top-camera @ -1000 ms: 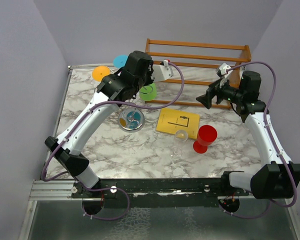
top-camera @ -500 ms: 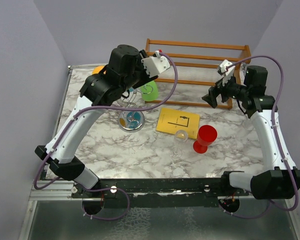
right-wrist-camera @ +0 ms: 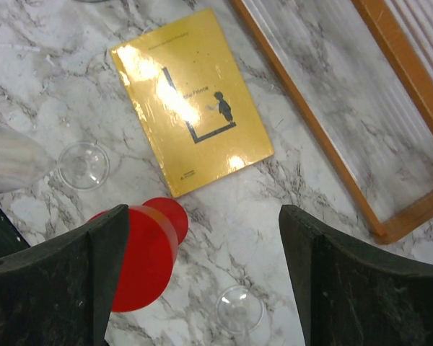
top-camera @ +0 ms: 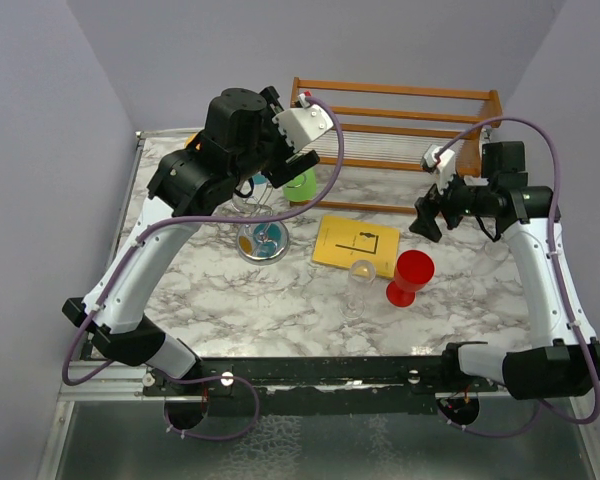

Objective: Place the wine glass upside down on the wine glass rack

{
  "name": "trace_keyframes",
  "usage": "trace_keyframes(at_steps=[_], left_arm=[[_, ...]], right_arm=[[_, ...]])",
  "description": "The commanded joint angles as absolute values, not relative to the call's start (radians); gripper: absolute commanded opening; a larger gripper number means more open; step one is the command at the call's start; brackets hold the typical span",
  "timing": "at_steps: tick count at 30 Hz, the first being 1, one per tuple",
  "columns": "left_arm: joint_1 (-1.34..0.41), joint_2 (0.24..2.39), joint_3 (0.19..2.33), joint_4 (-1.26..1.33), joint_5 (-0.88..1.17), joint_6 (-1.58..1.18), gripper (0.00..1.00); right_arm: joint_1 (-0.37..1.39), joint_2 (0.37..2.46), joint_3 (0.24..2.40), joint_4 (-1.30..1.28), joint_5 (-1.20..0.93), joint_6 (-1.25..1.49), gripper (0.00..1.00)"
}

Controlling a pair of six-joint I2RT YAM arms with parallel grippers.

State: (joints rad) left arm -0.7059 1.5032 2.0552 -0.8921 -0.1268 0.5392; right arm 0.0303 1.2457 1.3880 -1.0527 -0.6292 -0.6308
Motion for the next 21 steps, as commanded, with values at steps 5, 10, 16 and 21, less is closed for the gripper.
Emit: trace_keyframes(at_steps=[5,10,16,21], left_arm=[[-0.698,1.471,2.036,-0.875,-0.116,0.521,0.89],[-0.698,1.47,2.033,-0.875,-0.112,0.521,0.89],[-0.697,1.468,2.034,-0.876,-0.109,0.52,0.89],[-0.697,1.461,2.031,-0.878,-0.105,0.523,0.89]], right_arm=[[0.037,1.184,1.34,-1.222,-0.509,-0.728,0.79],[0.047,1.187,1.27,-1.227,-0.464,-0.744,0.74],[0.087,1.208,1.201,-1.174,-0.407,-0.706,0.61],[0.12,1.238,1.155,-1.132,-0.354,-0.684,0.45]])
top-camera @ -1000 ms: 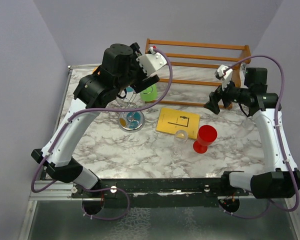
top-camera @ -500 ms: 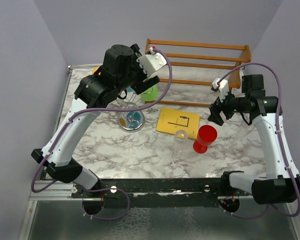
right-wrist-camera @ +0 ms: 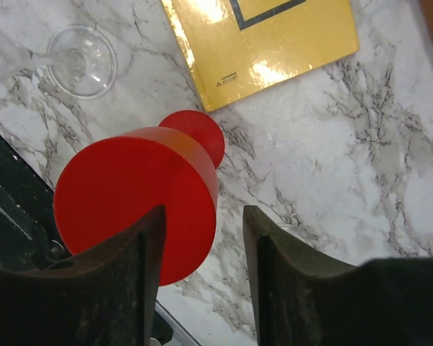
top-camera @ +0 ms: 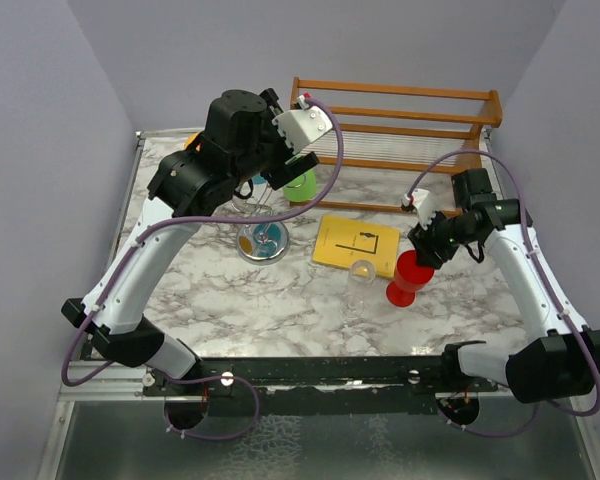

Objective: Place the wine glass upside down on the wine glass rack

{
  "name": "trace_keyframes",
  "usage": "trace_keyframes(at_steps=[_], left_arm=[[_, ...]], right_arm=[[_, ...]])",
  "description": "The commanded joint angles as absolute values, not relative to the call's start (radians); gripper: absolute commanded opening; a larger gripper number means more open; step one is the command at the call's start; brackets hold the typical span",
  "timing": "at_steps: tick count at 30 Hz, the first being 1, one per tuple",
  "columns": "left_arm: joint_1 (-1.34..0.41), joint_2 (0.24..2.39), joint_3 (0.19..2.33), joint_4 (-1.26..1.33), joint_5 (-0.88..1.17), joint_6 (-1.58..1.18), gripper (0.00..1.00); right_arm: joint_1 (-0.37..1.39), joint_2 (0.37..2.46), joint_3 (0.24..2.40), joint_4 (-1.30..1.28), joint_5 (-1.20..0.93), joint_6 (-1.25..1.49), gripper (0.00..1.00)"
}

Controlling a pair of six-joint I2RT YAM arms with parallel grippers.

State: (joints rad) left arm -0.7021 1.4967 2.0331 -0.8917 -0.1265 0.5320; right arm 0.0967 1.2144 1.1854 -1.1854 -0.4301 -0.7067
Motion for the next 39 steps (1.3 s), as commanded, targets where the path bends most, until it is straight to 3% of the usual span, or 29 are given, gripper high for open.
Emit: trace_keyframes(at_steps=[1,7,11,16,26,39], left_arm=[[-0.697,1.46,2.03,-0.878,-0.103,0.524,0.89],[-0.698,1.453,2.019,-0.88,-0.101,0.531,0.89],[-0.698,1.452,2.017,-0.879,-0.102,0.534,0.89],[-0.698,1.452,2.015,-0.879,-0.106,0.538,0.89],[-0.697,1.448,2.015,-0.879,-0.115,0.543,0.89],[-0.652,1.442,2.029,-0.819,-0.053,0.407,0.89]], right_arm=[[0.127,1.242,1.149,-1.126,-0.346,-0.682,0.42],[0.155,1.259,1.156,-1.102,-0.333,-0.667,0.21],[0.167,1.266,1.175,-1.097,-0.328,-0.66,0.16],[0.174,1.275,1.179,-1.101,-0.307,-0.666,0.02],[0.175,1.244,1.27,-1.118,-0.057,-0.712,0.01],[0.175,1.287,1.612,-1.053,-0.284,-0.684,0.01]])
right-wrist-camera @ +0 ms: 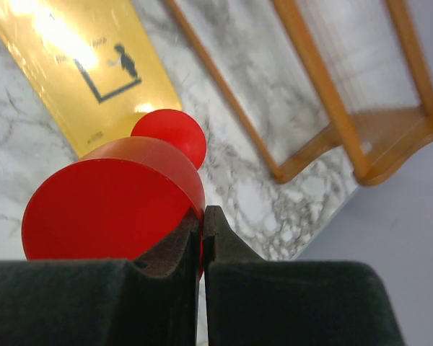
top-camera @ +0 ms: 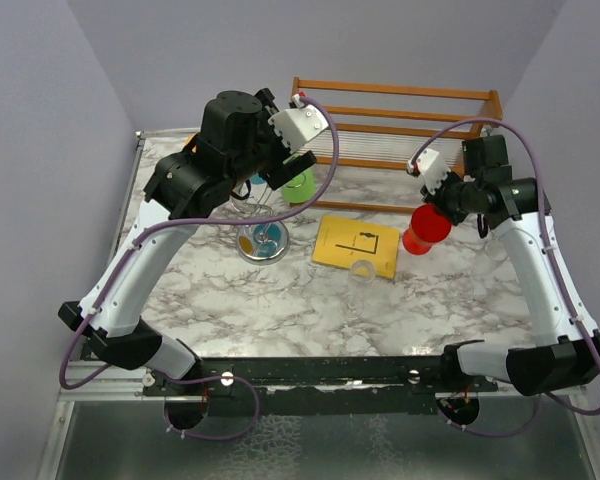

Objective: Place the wine glass upside down on the wine glass rack

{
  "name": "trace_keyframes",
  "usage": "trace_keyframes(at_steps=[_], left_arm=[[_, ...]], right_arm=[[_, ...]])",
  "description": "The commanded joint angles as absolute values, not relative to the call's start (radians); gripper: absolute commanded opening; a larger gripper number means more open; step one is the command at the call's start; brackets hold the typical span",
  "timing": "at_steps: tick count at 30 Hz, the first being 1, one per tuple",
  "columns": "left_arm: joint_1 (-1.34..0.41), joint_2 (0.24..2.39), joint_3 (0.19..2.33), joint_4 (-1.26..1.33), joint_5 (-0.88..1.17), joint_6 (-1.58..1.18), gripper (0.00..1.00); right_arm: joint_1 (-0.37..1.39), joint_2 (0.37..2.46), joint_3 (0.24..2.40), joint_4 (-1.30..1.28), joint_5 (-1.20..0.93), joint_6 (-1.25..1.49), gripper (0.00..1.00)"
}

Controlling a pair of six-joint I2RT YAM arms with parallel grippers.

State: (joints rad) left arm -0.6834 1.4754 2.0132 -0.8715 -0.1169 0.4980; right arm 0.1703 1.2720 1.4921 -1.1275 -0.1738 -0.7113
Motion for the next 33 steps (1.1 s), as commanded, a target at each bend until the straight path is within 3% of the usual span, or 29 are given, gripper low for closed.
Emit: trace_keyframes(at_steps=[1,6,17,33], left_arm=[[-0.639,1.443,2.034,-0.814,-0.024,0.38,0.89],[-0.55,1.436,2.041,-0.772,0.162,0.224,0.88],[-0.427,1.399,1.954,-0.601,0.388,-0.102,0.86],[-0.431,1.493,1.85,-0.285,0.6,-0.455,0.74]], right_arm=[[0.175,1.291,1.644,-1.035,-0.31,-0.67,0.01],[0.175,1.301,1.781,-0.873,-0.418,-0.544,0.01],[0.175,1.291,1.809,-0.509,-0.558,-0.244,0.01],[0.175,1.283,1.826,-0.425,-0.701,-0.054,0.01]])
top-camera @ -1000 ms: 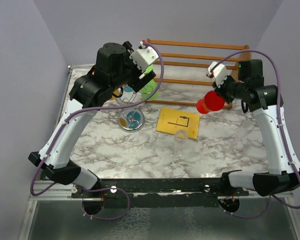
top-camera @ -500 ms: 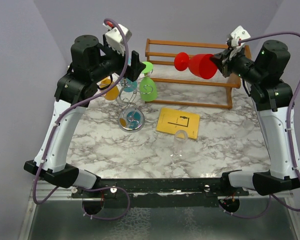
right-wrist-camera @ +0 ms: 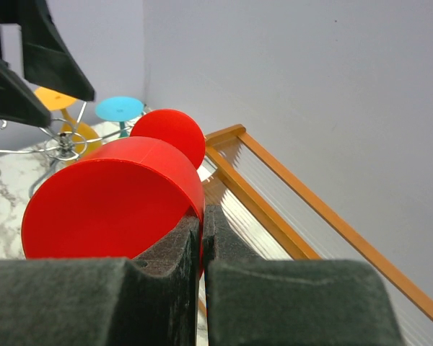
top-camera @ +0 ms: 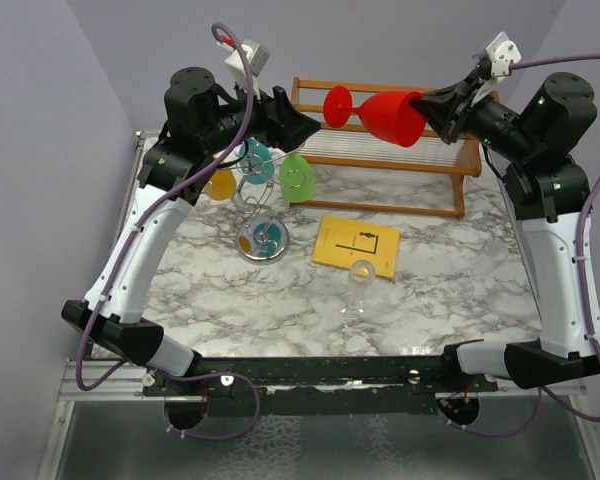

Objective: Place the wine glass upside down on the wine glass rack

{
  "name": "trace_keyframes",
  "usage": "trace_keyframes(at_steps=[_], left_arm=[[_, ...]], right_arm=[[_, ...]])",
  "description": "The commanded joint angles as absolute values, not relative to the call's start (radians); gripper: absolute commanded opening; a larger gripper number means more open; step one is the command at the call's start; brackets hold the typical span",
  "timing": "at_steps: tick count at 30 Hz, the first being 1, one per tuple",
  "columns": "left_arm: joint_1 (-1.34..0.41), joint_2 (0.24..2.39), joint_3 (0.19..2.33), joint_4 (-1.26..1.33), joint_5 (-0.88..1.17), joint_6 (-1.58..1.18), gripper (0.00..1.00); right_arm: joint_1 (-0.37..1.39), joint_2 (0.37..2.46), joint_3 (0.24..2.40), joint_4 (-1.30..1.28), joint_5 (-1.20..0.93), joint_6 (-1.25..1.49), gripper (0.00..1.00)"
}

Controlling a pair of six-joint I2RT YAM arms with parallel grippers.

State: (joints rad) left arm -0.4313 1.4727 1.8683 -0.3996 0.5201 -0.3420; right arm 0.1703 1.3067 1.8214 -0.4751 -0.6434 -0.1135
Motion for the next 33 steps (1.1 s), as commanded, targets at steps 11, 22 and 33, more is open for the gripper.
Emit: trace_keyframes(at_steps=[11,22,33], left_arm=[[-0.435,1.512,1.804,-0.22,0.639,-0.504,0.54],[-0.44,1.526,1.804,-0.196,0.665,-0.532,0.35],[-0.448,1.542,1.805,-0.197,0.664,-0.554,0.17]], right_arm=[[0.175,1.268,1.811,-0.413,-0.761,-0.026,0.01],[0.175,1.269,1.795,-0.401,-0.781,-0.019,0.01],[0.175,1.269,1.78,-0.388,-0.794,-0.013,0.01]])
